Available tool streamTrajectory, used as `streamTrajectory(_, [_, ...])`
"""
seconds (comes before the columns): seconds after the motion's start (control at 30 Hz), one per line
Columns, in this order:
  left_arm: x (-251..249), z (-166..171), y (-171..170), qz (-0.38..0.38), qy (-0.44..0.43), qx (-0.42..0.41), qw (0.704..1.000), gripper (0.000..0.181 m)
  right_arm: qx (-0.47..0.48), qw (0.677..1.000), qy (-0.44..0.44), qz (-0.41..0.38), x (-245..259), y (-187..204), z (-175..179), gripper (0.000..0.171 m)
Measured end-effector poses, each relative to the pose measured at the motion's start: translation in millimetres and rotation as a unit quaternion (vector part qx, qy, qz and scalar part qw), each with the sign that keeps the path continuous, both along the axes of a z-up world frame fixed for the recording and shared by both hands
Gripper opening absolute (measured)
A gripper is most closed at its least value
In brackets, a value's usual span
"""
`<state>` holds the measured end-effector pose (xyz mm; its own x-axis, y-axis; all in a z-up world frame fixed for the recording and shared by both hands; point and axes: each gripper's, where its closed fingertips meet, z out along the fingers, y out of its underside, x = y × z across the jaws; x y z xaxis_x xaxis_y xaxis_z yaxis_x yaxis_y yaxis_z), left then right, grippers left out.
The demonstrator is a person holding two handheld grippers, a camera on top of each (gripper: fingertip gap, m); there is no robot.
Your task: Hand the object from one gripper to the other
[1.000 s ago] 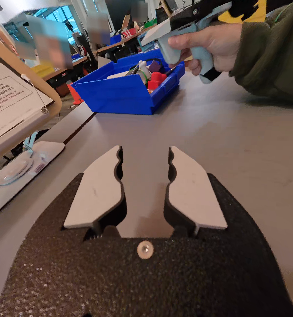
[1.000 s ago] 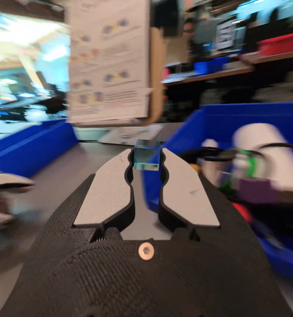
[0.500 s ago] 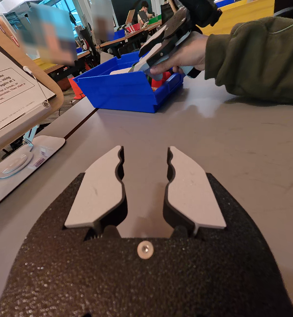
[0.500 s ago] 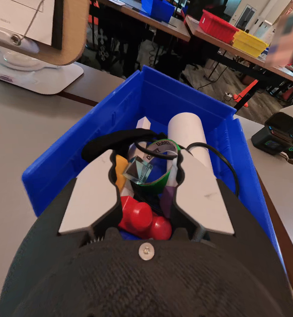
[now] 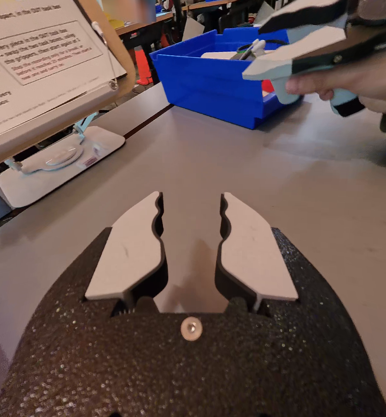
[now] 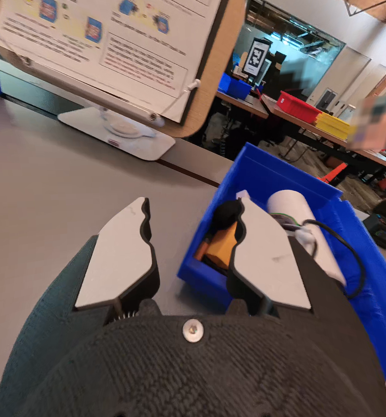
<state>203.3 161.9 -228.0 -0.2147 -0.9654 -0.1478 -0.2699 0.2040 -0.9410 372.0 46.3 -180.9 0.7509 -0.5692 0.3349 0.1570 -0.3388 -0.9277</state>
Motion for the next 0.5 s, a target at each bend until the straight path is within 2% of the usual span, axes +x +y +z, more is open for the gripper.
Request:
streamTrajectory(0.07, [-1,7,8,0.021,-0.008,-0.005,1.0,0.047,0.02,0.999,-0.006,0.033,-21,12,-2,0.068])
streamTrajectory(0.17, [-10,36,26,0.06,-0.039,-0.017,0.997,0.045,0.031,0.995,0.007,0.097,-58,31,-13,0.06])
streamTrajectory(0.27, [-39,67,69,0.139,-0.035,-0.023,0.989,0.041,0.03,0.986,0.051,0.154,-89,46,-29,0.059])
streamTrajectory(0.4, [-97,83,144,0.225,0.023,-0.005,0.974,0.041,0.003,0.983,0.04,0.177,-100,53,-37,0.06])
streamTrajectory(0.5, [-132,51,200,0.239,0.16,0.032,0.957,0.043,-0.008,0.982,0.042,0.183,-102,55,-40,0.061])
